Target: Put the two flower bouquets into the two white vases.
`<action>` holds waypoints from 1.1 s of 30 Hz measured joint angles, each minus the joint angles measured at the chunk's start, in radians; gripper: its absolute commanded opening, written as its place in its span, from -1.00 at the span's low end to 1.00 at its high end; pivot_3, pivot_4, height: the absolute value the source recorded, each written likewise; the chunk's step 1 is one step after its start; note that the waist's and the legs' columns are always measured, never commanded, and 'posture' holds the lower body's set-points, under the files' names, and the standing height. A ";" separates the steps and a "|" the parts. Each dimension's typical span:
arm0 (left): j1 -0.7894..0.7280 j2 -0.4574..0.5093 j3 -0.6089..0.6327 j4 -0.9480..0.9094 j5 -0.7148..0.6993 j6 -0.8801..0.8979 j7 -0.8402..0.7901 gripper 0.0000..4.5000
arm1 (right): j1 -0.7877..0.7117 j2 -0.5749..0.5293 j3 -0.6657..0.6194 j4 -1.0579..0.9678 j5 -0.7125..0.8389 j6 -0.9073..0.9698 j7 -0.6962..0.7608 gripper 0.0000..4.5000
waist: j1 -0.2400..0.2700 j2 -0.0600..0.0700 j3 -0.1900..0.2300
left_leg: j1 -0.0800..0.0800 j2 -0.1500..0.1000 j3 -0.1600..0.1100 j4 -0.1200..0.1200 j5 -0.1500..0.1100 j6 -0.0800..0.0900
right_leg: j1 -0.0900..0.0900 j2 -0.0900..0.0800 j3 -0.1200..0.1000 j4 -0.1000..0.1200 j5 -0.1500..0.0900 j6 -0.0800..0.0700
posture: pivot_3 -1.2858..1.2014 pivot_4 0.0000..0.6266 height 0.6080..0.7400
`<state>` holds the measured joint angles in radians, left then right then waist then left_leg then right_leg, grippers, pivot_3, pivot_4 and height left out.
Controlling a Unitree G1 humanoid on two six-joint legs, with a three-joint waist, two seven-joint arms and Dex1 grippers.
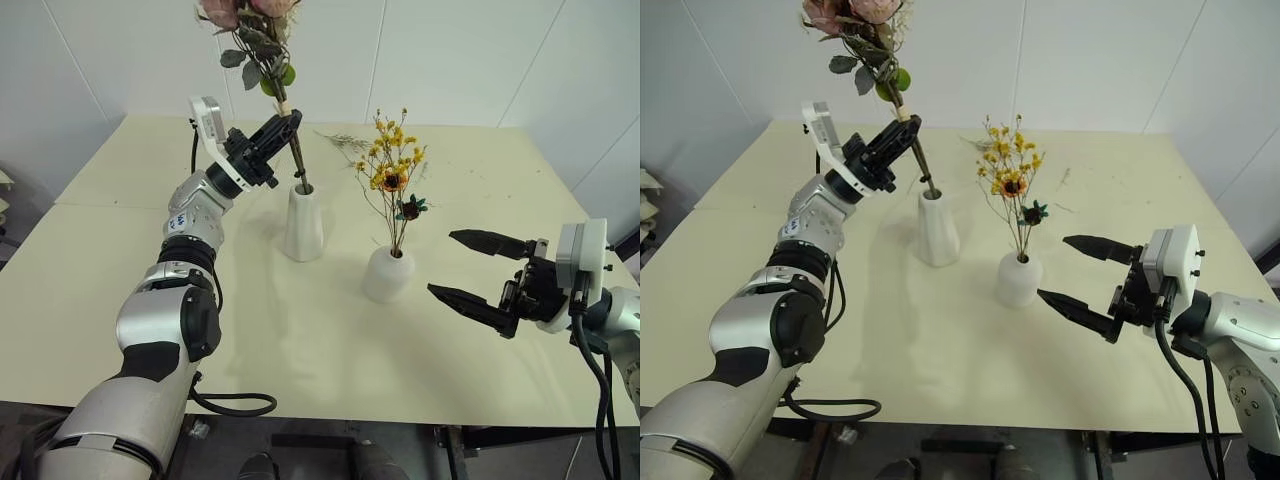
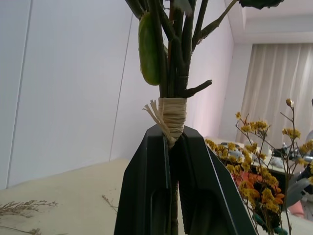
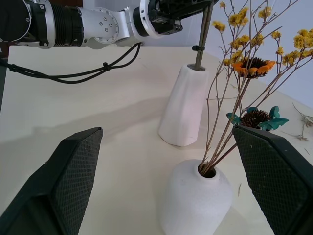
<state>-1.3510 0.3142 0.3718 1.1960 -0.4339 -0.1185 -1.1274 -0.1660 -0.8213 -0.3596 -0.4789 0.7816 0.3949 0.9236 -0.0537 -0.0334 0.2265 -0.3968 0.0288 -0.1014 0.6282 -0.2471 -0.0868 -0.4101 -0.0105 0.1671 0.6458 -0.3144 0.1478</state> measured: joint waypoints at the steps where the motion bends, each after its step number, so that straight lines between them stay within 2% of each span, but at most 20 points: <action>1: 0.000 0.000 -0.001 0.000 0.006 -0.007 0.000 -0.99 | 0.000 0.000 0.000 0.000 0.001 0.000 -0.001 1.00 | 0.000 0.000 0.000 | 0.000 0.000 0.000 0.000 0.000 0.000 | 0.000 0.000 0.000 0.000 0.000 0.000 | 0.03 -0.52 1.00; 13: 0.003 -0.033 -0.029 0.007 0.056 -0.060 -0.023 -0.99 | 0.009 0.000 -0.001 -0.007 0.009 0.000 -0.010 1.00 | 0.000 0.000 0.000 | 0.000 0.000 0.000 0.000 0.000 0.000 | 0.000 0.000 0.000 0.000 0.000 0.000 | 0.03 -0.52 1.00; 28: 0.049 -0.020 -0.039 0.030 0.107 -0.112 -0.018 -0.99 | 0.017 0.007 -0.001 -0.011 0.009 -0.001 -0.025 1.00 | 0.001 0.000 0.000 | 0.000 0.000 0.000 0.001 0.000 0.000 | 0.000 0.000 0.000 0.000 0.000 0.000 | 0.03 -0.52 1.00; 33: 0.055 -0.022 -0.038 0.036 0.112 -0.121 0.000 -0.31 | 0.015 0.014 -0.001 -0.011 0.009 -0.002 -0.031 1.00 | 0.001 0.000 0.000 | 0.000 0.000 0.000 0.001 0.000 0.000 | 0.000 0.000 0.000 0.001 0.000 0.000 | 0.03 -0.52 1.00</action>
<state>-1.2960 0.2918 0.3340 1.2317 -0.3221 -0.2397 -1.1270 -0.1509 -0.8072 -0.3606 -0.4904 0.7906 0.3934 0.8925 -0.0527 -0.0334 0.2265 -0.3968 0.0287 -0.1016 0.6290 -0.2471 -0.0867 -0.4099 -0.0105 0.1672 0.6465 -0.3142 0.1480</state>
